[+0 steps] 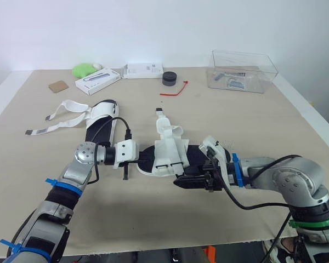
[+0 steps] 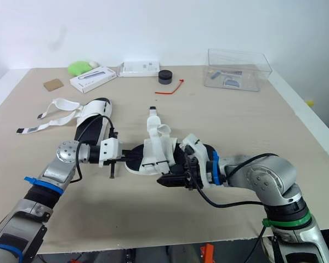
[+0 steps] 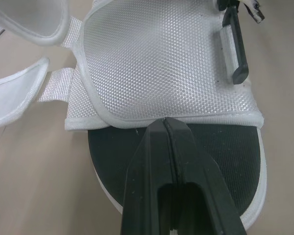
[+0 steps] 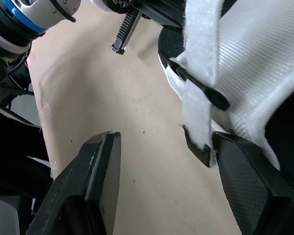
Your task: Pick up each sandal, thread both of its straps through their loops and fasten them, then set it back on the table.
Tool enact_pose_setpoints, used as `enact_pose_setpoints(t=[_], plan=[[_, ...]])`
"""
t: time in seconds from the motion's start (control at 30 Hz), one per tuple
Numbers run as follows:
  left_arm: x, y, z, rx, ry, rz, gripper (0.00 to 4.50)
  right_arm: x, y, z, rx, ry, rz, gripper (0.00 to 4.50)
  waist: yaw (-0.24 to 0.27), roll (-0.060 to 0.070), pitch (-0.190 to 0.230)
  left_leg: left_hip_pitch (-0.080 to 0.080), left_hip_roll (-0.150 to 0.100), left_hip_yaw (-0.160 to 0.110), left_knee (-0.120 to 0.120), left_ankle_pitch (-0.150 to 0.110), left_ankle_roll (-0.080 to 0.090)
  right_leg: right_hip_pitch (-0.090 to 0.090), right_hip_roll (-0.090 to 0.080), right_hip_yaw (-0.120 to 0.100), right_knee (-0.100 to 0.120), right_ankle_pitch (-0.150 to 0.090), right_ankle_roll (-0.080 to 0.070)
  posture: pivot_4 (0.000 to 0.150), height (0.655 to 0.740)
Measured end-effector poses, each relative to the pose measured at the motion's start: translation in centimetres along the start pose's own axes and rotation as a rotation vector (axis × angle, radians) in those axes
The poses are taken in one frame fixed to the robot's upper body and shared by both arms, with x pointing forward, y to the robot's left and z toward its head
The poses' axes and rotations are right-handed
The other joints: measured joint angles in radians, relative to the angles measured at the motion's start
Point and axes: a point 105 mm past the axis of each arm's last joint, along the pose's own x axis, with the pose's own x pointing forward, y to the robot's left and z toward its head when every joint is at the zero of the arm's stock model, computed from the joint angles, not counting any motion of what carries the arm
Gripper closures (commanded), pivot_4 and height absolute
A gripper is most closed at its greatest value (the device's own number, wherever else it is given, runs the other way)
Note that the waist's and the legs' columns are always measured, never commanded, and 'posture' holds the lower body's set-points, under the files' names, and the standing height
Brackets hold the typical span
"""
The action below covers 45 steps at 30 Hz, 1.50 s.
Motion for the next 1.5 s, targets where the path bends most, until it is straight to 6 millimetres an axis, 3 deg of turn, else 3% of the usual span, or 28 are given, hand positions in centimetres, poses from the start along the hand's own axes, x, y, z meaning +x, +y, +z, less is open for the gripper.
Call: enact_pose_setpoints(t=[0.13, 0.17, 0.37, 0.6, 1.1, 1.2, 1.27, 1.3, 1.47, 1.5], plan=[[0.0, 0.0, 0.0, 0.006, -0.003, 0.000, 4.50, 0.2, -0.3, 0.0, 0.009, -0.007, -0.019, 4.35, 0.000, 0.000, 0.000, 0.000, 0.000, 0.000, 0.000, 0.000, 0.000, 0.000, 0.000, 0.000, 0.000, 0.000, 0.000, 0.150, 0.7400], [0.0, 0.0, 0.0, 0.006, -0.003, 0.000, 4.50, 0.3, -0.5, -0.2, 0.020, -0.010, -0.023, 4.47, 0.000, 0.000, 0.000, 0.000, 0.000, 0.000, 0.000, 0.000, 0.000, 0.000, 0.000, 0.000, 0.000, 0.000, 0.000, 0.150, 0.7400], [0.1, 0.0, 0.1, -0.004, -0.009, 0.003, 4.50, 0.6, -0.2, -3.2, 0.123, 0.042, -0.003, 4.47, 0.000, 0.000, 0.000, 0.000, 0.000, 0.000, 0.000, 0.000, 0.000, 0.000, 0.000, 0.000, 0.000, 0.000, 0.000, 0.150, 0.7400], [0.3, -0.3, 0.3, -0.032, -0.024, 0.000, 4.50, 0.6, 1.7, -5.9, 0.179, 0.144, 0.058, 4.47, 0.000, 0.000, 0.000, 0.000, 0.000, 0.000, 0.000, 0.000, 0.000, 0.000, 0.000, 0.000, 0.000, 0.000, 0.000, 0.150, 0.7400], [0.3, -0.5, 0.3, -0.051, -0.030, -0.004, 4.50, -1.0, 4.5, -5.1, 0.181, 0.134, 0.173, 4.47, 0.000, 0.000, 0.000, 0.000, 0.000, 0.000, 0.000, 0.000, 0.000, 0.000, 0.000, 0.000, 0.000, 0.000, 0.000, 0.150, 0.7400], [0.4, -0.5, 0.4, -0.051, -0.033, -0.005, 4.50, -1.6, 4.4, -5.2, 0.146, 0.162, 0.140, 3.63, 0.001, 0.000, 0.000, 0.000, -0.001, 0.000, 0.000, 0.000, 0.000, 0.000, 0.000, 0.000, 0.000, 0.000, 0.000, 0.150, 0.7400], [0.5, -0.6, 0.4, -0.053, -0.034, -0.009, 4.50, -3.1, 3.8, -4.8, 0.056, 0.203, 0.053, 2.89, 0.002, 0.001, 0.000, 0.000, -0.001, 0.000, 0.000, 0.000, 0.000, 0.000, -0.002, 0.000, -0.001, -0.001, 0.001, 0.150, 0.7400], [0.5, -0.6, 0.4, -0.053, -0.035, -0.010, 4.50, -3.7, 3.5, -4.3, -0.015, 0.197, 0.011, 2.25, 0.003, 0.000, 0.000, 0.000, -0.001, 0.000, 0.000, 0.000, 0.000, 0.000, -0.002, -0.001, -0.001, -0.001, 0.001, 0.150, 0.7400], [0.5, -0.7, 0.4, -0.053, -0.035, -0.019, 4.50, -4.8, 3.7, -3.2, -0.302, 0.185, -0.005, 0.16, 0.004, -0.001, -0.001, -0.001, -0.001, 0.000, 0.000, 0.000, 0.000, 0.000, -0.001, -0.003, -0.002, -0.002, 0.001, 0.150, 0.7400], [0.5, -0.6, 0.4, -0.052, -0.035, -0.019, 4.50, -4.7, 3.8, -2.9, -0.348, 0.169, 0.005, 0.07, 0.004, -0.001, -0.001, -0.001, -0.001, 0.000, 0.000, 0.000, 0.000, 0.000, -0.001, -0.003, -0.002, -0.002, 0.001, 0.150, 0.7400]])
